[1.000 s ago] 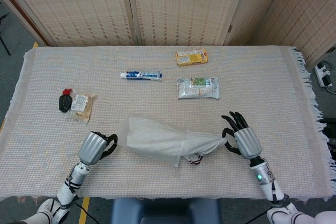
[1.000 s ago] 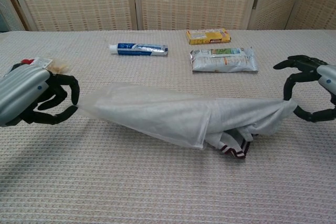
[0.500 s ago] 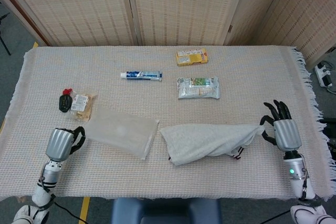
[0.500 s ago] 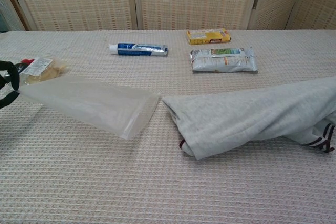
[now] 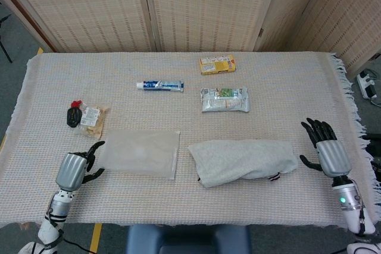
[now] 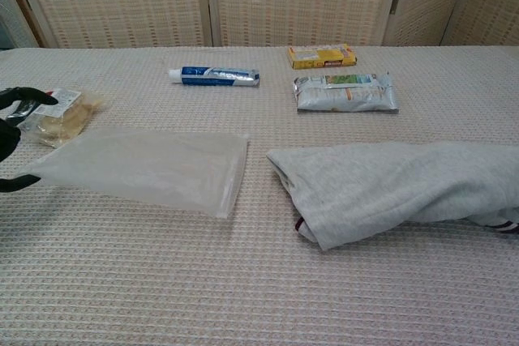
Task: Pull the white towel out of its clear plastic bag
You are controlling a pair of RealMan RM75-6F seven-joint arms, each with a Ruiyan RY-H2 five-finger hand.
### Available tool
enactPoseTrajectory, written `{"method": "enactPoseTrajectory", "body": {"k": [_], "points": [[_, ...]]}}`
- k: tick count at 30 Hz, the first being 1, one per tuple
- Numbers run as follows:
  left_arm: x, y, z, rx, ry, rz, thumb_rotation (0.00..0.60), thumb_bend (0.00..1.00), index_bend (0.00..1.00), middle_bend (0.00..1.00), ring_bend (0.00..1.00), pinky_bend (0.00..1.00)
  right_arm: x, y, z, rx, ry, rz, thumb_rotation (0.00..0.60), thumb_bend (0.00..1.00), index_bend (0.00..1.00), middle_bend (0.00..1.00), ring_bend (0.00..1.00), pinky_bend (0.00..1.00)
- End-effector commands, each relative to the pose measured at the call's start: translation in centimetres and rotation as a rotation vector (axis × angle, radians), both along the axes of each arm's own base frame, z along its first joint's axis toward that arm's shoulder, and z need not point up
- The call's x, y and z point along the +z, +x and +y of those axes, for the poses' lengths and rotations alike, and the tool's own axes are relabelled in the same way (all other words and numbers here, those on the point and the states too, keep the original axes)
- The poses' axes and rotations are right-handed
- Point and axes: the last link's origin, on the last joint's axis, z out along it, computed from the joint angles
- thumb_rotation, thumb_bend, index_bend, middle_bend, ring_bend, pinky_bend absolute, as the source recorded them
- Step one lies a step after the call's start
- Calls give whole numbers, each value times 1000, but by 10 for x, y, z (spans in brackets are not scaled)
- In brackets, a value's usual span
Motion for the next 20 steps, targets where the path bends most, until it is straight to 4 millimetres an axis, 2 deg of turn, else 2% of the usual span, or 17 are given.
{"method": "enactPoseTrajectory", "body": {"k": [1,3,6,11,15,20], "points": [[33,6,-5,154,-97,134,600,186,214,326,199,296,36,14,28,-72,-69,132,600,105,0,0,0,0],[52,11,-8,209,-122,117,600,187,207,230,112,212,44,24,40,-86,-97,144,600,103,0,0,0,0],[73,9,-20,234,-98,75,600,193,221,211,85,170,45,31,56,-100,-117,160,600,102,0,0,0,0],[84,-18,-50,338,-137,97,600,200,263,211,76,140,38,31,73,-107,-122,170,600,102,0,0,0,0],[98,-15,-49,322,-124,104,600,203,282,215,75,132,40,31,75,-108,-121,149,600,101,0,0,0,0],[103,-11,-53,263,-68,83,600,204,281,217,75,128,41,30,75,-119,-93,122,600,100,0,0,0,0]]}}
